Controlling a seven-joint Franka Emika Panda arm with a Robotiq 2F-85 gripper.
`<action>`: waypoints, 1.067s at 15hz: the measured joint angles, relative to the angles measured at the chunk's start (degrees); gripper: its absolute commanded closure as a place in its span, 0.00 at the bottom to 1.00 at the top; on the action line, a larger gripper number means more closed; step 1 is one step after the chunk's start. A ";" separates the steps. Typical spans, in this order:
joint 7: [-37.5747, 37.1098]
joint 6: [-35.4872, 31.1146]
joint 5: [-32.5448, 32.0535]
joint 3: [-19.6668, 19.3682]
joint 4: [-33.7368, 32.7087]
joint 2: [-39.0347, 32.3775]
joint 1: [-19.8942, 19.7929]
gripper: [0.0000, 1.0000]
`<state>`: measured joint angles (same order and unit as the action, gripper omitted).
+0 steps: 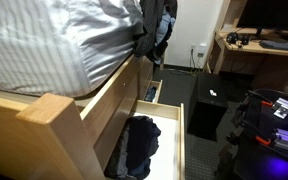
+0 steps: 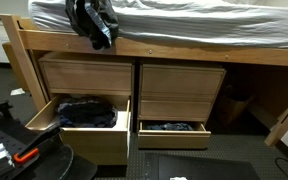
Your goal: Put the grey short in the open drawer
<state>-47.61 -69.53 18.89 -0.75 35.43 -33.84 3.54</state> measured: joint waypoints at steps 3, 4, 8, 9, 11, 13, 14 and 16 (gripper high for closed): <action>0.03 0.39 2.27 0.11 4.30 -0.71 -0.53 1.00; 0.03 0.41 2.33 0.10 5.87 -0.76 -0.55 1.00; 0.12 0.15 1.51 0.00 12.08 -0.33 -0.33 0.99; 0.19 -0.10 1.19 -0.03 13.82 0.15 -0.25 0.99; 0.39 -0.52 0.91 -0.04 16.29 1.02 -0.16 0.99; 0.40 -0.61 0.87 -0.05 17.30 1.76 -0.13 0.99; 0.40 -0.63 0.86 -0.06 17.64 2.11 -0.13 0.99; 0.40 -0.65 0.85 -0.06 17.80 2.29 -0.13 0.99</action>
<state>-47.22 -70.19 19.74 -0.81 53.23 -31.54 3.41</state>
